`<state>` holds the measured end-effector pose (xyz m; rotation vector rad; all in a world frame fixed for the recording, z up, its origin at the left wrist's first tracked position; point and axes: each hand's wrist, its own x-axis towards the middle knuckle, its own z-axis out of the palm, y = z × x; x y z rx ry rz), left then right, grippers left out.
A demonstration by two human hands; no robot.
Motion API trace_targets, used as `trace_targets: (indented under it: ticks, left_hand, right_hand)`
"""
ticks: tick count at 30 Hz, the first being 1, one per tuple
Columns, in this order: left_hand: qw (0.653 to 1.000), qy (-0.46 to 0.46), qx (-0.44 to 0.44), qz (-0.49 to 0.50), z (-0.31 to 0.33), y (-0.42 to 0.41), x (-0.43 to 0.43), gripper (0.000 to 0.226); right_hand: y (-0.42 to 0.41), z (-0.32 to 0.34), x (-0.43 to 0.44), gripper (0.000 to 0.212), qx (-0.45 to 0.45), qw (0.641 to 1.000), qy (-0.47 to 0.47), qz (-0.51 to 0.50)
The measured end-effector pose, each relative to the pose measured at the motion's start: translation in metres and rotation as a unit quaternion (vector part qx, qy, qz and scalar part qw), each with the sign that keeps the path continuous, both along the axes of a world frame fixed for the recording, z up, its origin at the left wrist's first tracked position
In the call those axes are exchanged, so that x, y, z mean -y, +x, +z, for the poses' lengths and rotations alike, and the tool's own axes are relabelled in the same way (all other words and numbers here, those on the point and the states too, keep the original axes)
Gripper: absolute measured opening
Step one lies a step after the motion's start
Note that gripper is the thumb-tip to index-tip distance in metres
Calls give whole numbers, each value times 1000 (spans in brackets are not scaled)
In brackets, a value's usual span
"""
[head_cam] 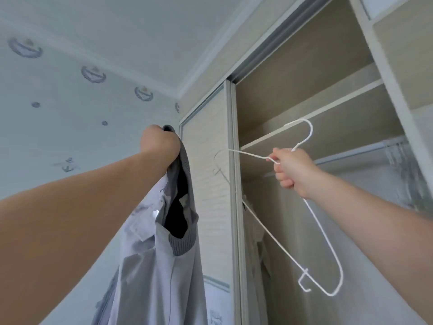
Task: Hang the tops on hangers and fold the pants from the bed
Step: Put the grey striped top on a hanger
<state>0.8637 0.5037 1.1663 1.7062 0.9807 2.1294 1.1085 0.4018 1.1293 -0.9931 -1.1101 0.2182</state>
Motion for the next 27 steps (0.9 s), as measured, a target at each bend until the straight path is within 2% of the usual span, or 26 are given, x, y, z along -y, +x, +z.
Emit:
trace_targets:
  ticks: [3, 6, 11, 15, 19, 25, 27]
  left_hand:
    - [994, -18, -50, 94, -19, -51, 32, 15]
    - [979, -29, -91, 181, -38, -101, 63, 23]
    - [936, -59, -149, 313, -59, -191, 104, 12]
    - [897, -99, -201, 382, -75, -265, 139, 14]
    - [840, -151, -265, 448, -92, -337, 178, 15]
    - [719, -232, -356, 550, -112, -453, 240, 20]
    - [689, -270, -371, 561, -119, -491, 258, 25]
  right_hand:
    - [-42, -27, 7, 29, 24, 997, 0, 78]
    - [-90, -50, 22, 27, 51, 987, 2, 153]
    - [-165, -66, 49, 31, 87, 964, -1, 250]
    - [-227, -76, 62, 35, 82, 943, 11, 321]
    - [-292, -90, 62, 36, 84, 914, -1, 397]
    - [-405, -117, 60, 37, 88, 867, -11, 489]
    - [-444, -128, 61, 37, 85, 852, -17, 516]
